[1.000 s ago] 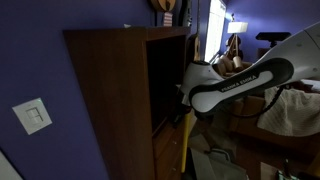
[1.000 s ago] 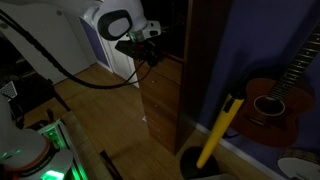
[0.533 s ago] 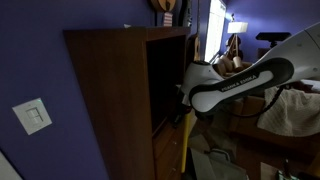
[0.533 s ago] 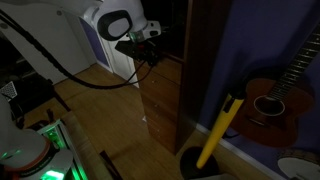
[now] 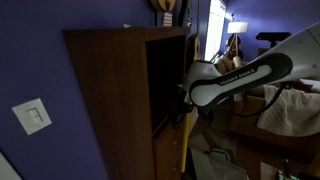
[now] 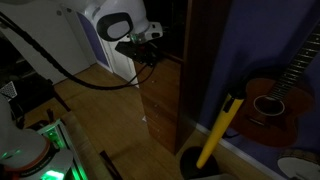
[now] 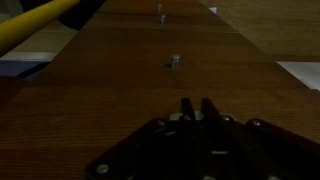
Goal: Open the top drawer
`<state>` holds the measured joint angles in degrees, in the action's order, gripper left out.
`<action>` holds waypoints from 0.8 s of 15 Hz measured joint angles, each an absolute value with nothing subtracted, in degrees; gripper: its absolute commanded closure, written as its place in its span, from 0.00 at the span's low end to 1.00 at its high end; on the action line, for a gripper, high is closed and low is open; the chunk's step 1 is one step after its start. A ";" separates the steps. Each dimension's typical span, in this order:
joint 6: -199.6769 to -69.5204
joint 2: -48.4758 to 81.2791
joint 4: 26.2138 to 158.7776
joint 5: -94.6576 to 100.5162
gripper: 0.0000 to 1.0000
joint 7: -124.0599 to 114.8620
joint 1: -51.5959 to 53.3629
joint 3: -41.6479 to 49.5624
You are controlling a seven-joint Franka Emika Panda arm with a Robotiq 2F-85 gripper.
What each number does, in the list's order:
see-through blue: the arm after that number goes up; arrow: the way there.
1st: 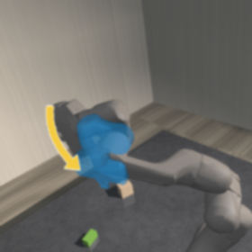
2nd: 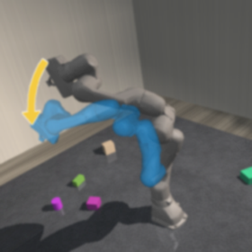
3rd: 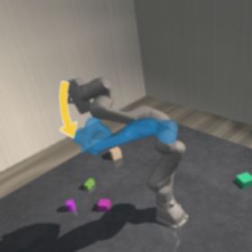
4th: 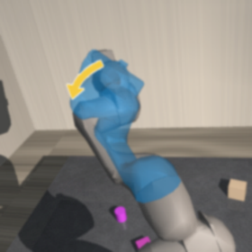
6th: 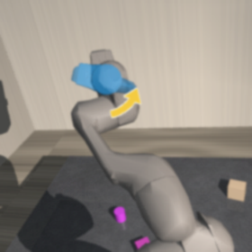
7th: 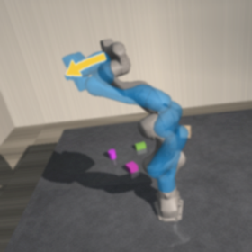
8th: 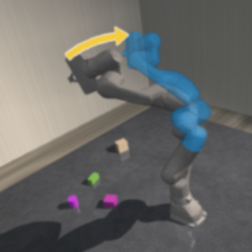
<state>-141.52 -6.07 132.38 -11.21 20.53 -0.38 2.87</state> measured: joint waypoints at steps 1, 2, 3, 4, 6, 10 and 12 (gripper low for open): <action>-140.66 -6.31 132.38 -11.21 0.96 20.59 -0.42 2.96; -139.56 -6.60 132.37 -11.19 0.96 20.62 -0.48 3.07; -138.39 -6.90 132.36 -11.03 0.96 20.62 -0.53 3.17; -137.18 -7.24 132.36 -10.83 0.96 20.62 -0.61 3.24; -135.09 -7.82 132.35 -10.35 0.96 20.62 -0.76 3.31; -132.32 -8.63 132.41 -9.14 0.96 20.61 -0.78 3.40; -131.99 -9.09 132.76 -7.84 0.96 20.09 -0.75 3.23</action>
